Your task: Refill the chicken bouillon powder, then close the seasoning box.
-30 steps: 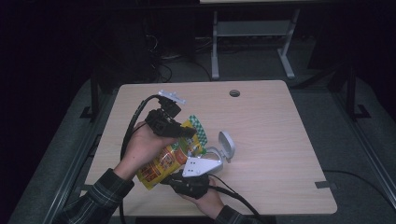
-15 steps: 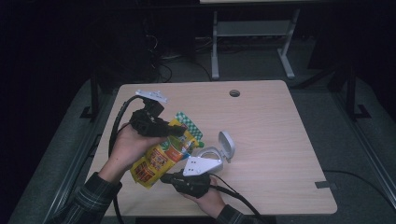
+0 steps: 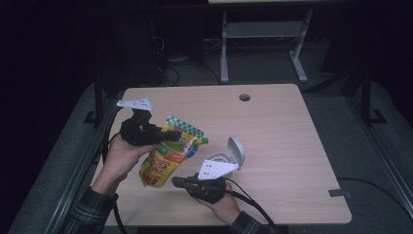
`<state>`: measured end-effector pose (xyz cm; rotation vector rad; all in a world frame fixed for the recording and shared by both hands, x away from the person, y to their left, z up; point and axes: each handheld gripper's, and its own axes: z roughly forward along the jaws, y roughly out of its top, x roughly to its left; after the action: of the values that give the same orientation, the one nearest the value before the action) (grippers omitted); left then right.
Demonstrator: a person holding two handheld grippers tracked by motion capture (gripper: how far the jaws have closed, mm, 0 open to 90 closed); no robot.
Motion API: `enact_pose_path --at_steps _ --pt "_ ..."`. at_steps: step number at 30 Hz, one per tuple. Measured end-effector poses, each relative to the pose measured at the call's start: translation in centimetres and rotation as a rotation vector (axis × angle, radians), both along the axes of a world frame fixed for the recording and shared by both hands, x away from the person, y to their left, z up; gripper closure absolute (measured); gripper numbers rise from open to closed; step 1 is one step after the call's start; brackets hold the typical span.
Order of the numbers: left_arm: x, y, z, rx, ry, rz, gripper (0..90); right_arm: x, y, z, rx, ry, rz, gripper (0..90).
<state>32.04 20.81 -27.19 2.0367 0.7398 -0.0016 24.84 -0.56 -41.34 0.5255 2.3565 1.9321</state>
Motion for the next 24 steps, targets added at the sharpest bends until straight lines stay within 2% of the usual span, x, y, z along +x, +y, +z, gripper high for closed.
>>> enact_pose_path --at_steps 9,13,17,19,20,24 --pt "1.0 0.8 -1.3 -0.022 -0.058 0.029 90.0 0.3 -0.7 0.0 -0.028 0.002 0.001 90.0" --pt "1.3 1.1 -2.0 -0.05 -0.097 0.029 90.0 0.4 -1.4 0.1 -0.054 0.005 0.002 90.0" --pt "1.5 1.2 -2.5 -0.06 -0.113 0.045 89.9 0.4 -2.0 0.0 -0.065 0.001 0.008 90.0" --pt "1.7 1.3 -3.0 -0.055 -0.125 0.047 89.9 0.1 -2.9 0.1 -0.092 -0.006 0.005 90.0" --pt "1.8 1.3 -3.4 -0.057 -0.144 0.048 89.9 0.1 -3.1 0.2 -0.096 -0.01 -0.001 90.0" --pt "1.9 1.3 -4.2 -0.069 -0.175 0.057 89.9 0.1 -4.2 0.3 -0.098 -0.015 -0.003 90.0"
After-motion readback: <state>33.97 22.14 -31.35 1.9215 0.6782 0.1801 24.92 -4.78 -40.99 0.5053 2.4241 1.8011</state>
